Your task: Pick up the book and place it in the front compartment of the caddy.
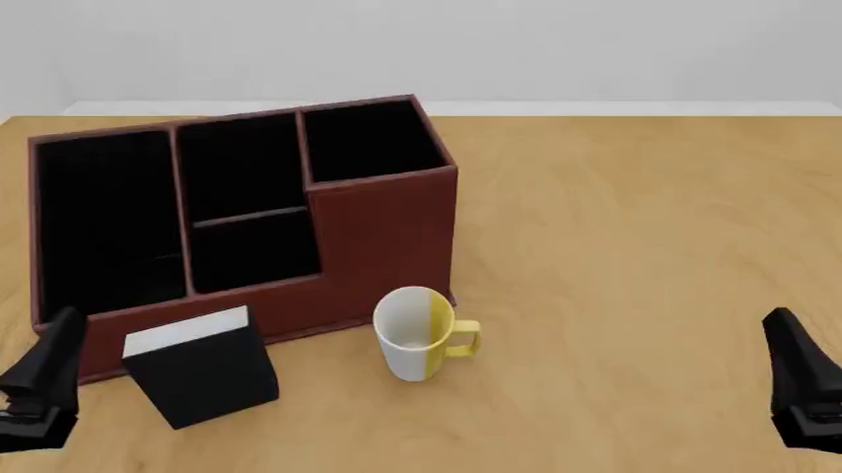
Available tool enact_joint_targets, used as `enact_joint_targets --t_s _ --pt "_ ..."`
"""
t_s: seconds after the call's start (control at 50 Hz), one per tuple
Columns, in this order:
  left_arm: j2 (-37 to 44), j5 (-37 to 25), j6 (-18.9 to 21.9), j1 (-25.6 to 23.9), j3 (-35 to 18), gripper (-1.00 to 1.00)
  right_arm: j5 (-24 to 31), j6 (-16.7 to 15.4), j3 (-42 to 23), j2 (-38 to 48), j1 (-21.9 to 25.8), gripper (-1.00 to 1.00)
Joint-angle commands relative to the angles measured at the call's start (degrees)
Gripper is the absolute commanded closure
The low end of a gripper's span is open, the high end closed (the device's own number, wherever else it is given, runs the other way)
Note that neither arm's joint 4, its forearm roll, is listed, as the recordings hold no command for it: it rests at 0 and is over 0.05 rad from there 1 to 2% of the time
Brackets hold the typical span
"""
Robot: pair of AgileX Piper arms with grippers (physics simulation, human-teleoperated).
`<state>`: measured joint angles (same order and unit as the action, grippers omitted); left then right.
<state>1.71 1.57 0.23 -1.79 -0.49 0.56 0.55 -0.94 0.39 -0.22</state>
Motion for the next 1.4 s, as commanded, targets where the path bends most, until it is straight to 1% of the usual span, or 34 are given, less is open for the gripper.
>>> enact_joint_targets --t_s 0.02,0.1,0.12,0.16,0.24,0.34,0.38,0.4,0.42,0.46,0.5,0.52,0.54,0.56,0.66,0.72,0.74,0.76,0.82,0.88,0.9,0.94,0.96,1.0,1.04,1.08,1.1,1.14,1.2,1.24,1.28,1.3,1.34,1.4 --pt "-1.68 -2.85 0.91 -1.65 -0.4 -1.0 -4.52 0.98 0.9 7.11 1.31 -1.0" --pt "-1.67 -5.18 1.86 -4.15 -2.79 -1.0 -4.02 1.19 0.9 6.32 0.7 -1.0" --pt "-1.69 -6.8 -0.82 -4.07 -3.64 -1.0 -3.85 0.99 0.9 6.14 0.99 -1.0" --pt "-1.71 -9.36 -1.18 -8.84 -6.36 -1.0 -3.84 -0.06 0.93 6.07 2.46 -1.0" --pt "-1.71 -12.38 2.47 -15.86 -9.56 -1.0 -4.61 1.29 0.93 7.24 1.64 -1.0" --pt "-1.71 -19.07 0.06 -25.03 -14.62 -1.0 -5.08 0.26 0.93 7.64 3.01 -1.0" --pt "-1.71 -19.92 1.3 -26.99 -15.36 -1.0 -5.31 0.41 0.93 7.96 2.87 -1.0" --pt "-1.71 -23.39 -0.39 -30.58 -16.58 -1.0 -5.83 0.63 0.93 8.6 2.67 -1.0" --pt "-1.71 -23.45 -0.39 -30.58 -16.64 -1.0 -5.9 0.63 0.93 8.67 2.67 -1.0" --pt "-1.71 -25.67 3.33 -34.44 -17.48 -1.0 -6.2 0.63 0.89 9.3 2.69 -1.0" --pt "-1.71 -29.43 0.31 -37.76 -20.78 -1.0 -6.48 0.43 0.93 9.52 2.83 -1.0" --pt "-1.71 -31.76 2.4 -38.17 -24.34 -1.0 -6.23 0.36 0.93 9.2 2.95 -1.0" --pt "-1.71 -35.08 1.76 -38.96 -26.48 -1.0 -5.97 0.25 0.93 8.84 3.1 -1.0" --pt "-1.71 -36.47 -0.03 -38.07 -27.6 -1.0 -5.87 0.22 0.93 8.73 3.06 -1.0" --pt "-1.71 -46.87 4.47 -37.43 -38.35 -1.0 -6.6 0.7 0.93 9.83 2.96 -1.0" --pt "-1.71 -50.66 5.99 -39.06 -42.08 -1.0 -6.4 0.52 0.93 9.58 3.18 -1.0" --pt "-1.71 -52.89 8.24 -40.05 -43.98 -1.0 -6.2 0.44 0.93 9.22 3.21 -1.0" --pt "-1.71 -54.09 8.59 -40.34 -44.86 -1.0 -6.01 0.48 0.93 8.97 3.24 -1.0" --pt "-1.71 -56.49 12.69 -39.66 -44.47 -1.0 -6.25 0.64 0.93 9.32 3.13 -1.0" --pt "-1.71 -57.87 14.97 -39.24 -43.39 -1.0 -6.18 0.5 0.93 9.06 3.21 -1.0" --pt "-1.71 -58.37 17.96 -38.06 -41.78 -1.0 -6.29 0.42 0.93 9.18 3.36 -1.0" --pt "-1.71 -59.95 18.4 -39.44 -41.62 -1.0 -6.68 0.42 0.93 9.68 3.33 -1.0" --pt "-1.71 -59.24 21.69 -38.29 -40.51 -1.0 -6.8 0.42 0.93 9.8 3.33 -1.0" --pt "-1.71 -60.98 21.78 -39.09 -39.15 -1.0 -6.93 0.4 0.93 9.95 3.46 -1.0" --pt "-1.67 -60.58 24.51 -37.36 -36.94 -1.0 -6.84 0.28 0.93 9.79 3.49 -1.0" --pt "-1.61 -60.92 24.6 -37.0 -36.17 -1.0 -6.74 0.26 0.93 9.64 3.46 -1.0" --pt "2.44 -56.77 28.29 -33.8 -33.5 -1.0 -6.96 0.15 0.93 9.84 3.61 -1.0" --pt "4.64 -55.13 28.32 -33.4 -33.78 -1.0 -7.13 0.06 0.93 10.05 3.74 -1.0" --pt "7.84 -51.89 32.12 -32.01 -32.3 -1.0 -7.09 -0.03 0.93 9.91 3.78 -1.0" --pt "11.0 -50.28 31.44 -31.55 -33.0 -1.0 -7.1 -0.03 0.93 9.89 3.76 -1.0" --pt "15.46 -45.62 33.77 -28.82 -31.95 -1.0 -7.14 -0.03 0.93 10.02 3.7 -1.0" --pt "16.58 -44.97 33.31 -28.44 -32.25 -1.0 -6.91 -0.07 0.93 9.7 3.72 -1.0" --pt "20.87 -40.67 36.26 -25.9 -31.7 -1.0 -6.84 -0.21 0.93 9.55 3.76 -1.0" --pt "23.75 -39.14 37.81 -24.94 -32.58 -1.0 -6.89 -0.03 0.92 9.51 3.47 -1.0"
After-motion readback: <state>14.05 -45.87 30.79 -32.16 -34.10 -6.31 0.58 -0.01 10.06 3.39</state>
